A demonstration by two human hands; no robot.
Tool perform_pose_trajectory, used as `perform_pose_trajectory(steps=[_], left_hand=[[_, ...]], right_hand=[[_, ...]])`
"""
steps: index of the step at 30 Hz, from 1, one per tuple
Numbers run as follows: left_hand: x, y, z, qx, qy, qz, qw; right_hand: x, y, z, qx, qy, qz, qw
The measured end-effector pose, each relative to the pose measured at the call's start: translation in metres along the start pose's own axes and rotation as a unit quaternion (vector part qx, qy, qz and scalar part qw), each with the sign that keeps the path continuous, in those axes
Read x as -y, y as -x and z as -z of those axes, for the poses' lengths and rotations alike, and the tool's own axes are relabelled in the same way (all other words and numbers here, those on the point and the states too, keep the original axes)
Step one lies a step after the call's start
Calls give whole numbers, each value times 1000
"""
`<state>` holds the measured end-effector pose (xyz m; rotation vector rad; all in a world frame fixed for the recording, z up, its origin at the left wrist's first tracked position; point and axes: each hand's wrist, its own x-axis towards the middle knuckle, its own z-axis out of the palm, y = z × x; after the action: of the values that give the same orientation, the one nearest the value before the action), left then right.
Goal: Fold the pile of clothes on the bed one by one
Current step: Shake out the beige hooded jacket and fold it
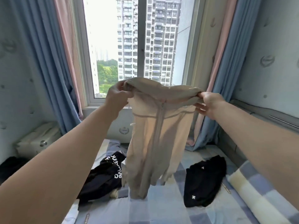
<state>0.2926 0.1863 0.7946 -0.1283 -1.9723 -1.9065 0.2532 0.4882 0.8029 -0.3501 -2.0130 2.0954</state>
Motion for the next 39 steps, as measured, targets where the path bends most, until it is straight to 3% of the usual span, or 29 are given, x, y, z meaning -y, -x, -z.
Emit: perform_pose_trajectory(steps=[12,20,30,39], left_hand=[[-63,186,-25,-81,-49,-42,995],[-93,243,-56,-85,-79,-50,992],[-54,207,-75,-81,-76,-3,994],[86,80,-88,-55,-65,79,993]], right_hand=[[-3,134,106,111,-3,20,994],[-5,174,161,121,2,35,992],[-26,139,163,121,12,40,992],[-109,8,94,78,49,-5,996]])
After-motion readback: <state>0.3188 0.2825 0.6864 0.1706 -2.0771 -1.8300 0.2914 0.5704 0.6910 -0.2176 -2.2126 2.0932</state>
